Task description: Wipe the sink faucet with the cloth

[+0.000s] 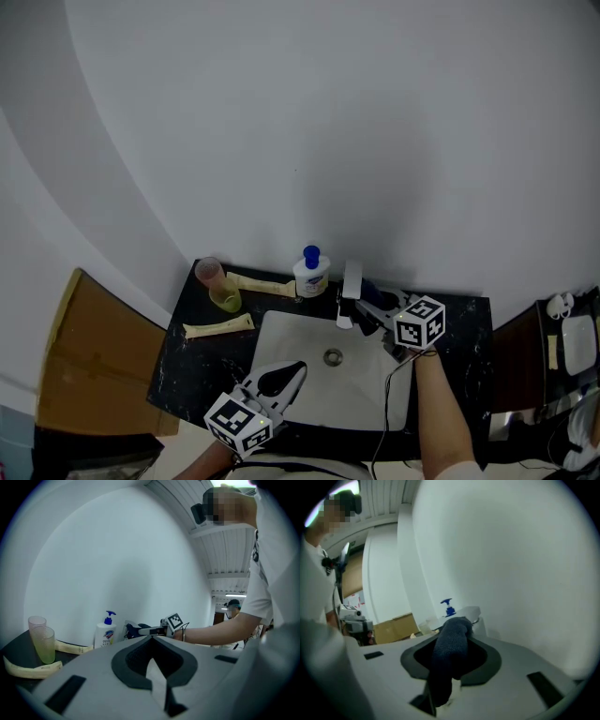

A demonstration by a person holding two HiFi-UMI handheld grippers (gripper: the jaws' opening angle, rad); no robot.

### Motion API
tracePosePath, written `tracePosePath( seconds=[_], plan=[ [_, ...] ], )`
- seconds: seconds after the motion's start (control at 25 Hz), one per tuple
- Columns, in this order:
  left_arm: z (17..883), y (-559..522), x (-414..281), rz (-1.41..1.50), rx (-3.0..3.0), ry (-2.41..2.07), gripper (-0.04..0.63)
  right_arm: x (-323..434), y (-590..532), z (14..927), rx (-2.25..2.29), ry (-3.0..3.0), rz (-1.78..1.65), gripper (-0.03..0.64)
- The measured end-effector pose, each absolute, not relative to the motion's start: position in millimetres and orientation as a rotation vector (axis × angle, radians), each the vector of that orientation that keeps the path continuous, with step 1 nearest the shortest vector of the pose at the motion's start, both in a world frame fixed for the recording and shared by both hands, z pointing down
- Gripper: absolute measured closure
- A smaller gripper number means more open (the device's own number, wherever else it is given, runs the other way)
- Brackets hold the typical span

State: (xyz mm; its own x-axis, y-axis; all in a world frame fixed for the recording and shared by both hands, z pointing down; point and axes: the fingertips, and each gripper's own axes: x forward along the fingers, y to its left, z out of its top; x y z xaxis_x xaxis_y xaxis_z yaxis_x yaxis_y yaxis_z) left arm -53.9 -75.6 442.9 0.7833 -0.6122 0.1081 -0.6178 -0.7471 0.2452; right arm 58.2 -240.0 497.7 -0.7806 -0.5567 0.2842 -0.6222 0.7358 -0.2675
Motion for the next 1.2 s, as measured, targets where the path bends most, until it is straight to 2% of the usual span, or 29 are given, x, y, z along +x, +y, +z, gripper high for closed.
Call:
tracePosePath(
  seconds=[0.24,0.64,1.0,1.2],
  plan=[
    [440.9,-77.6,-54.8,0.021,2.707,-0.963,0.594,46.2,-185.4,495.1,0.650,-2.830,0.562,0.503],
    [438.7,-74.9,-51.7,0.037,2.704,-0.968,0.594,77.9,-260.4,506.6,1.039,-2.695,0.516,0.503],
    [438.3,-74.9,-51.3,0.040,2.712,-0.964,0.594,51.2,-184.9,498.1,0.551,-2.860,0.641,0.503],
    [439.7,-76.9,-52.7,0.044,2.711,-0.959,0.594,73.5,-223.2,511.7,0.830,-2.761,0.622,0.503]
  ],
)
